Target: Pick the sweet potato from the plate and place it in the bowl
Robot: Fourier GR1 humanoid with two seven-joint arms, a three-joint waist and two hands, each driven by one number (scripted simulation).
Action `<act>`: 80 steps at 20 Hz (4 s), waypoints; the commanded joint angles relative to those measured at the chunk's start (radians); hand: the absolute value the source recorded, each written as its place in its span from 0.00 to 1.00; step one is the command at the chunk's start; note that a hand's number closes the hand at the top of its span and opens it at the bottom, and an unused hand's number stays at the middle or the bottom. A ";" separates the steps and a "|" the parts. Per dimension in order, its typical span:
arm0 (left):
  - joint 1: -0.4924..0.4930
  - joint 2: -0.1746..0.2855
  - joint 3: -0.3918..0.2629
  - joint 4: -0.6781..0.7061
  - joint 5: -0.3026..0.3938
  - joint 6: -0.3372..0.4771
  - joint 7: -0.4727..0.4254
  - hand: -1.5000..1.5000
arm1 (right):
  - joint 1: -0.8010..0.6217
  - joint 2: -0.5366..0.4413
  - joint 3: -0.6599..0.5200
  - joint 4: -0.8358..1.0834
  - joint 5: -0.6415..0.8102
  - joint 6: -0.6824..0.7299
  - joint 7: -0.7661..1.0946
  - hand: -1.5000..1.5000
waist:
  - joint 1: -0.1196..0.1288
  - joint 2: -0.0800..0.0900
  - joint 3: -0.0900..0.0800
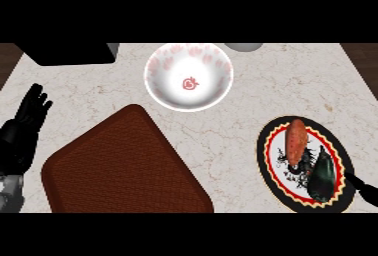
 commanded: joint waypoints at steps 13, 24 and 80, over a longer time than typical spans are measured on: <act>-0.065 -0.097 0.010 -0.015 -0.093 -0.036 0.078 0.50 | 0.073 -0.097 -0.142 -0.432 0.052 0.145 0.489 0.00 | 0.054 0.006 0.003; -0.073 -0.110 0.032 0.062 -0.093 -0.086 0.004 0.50 | -0.226 -0.390 -0.003 -0.133 -0.056 0.506 0.748 0.00 | 0.078 0.011 0.002; -0.068 -0.294 0.206 0.016 -0.319 -0.227 0.068 0.50 | -0.523 0.103 0.254 0.533 0.547 0.517 0.446 1.00 | 0.059 0.008 0.004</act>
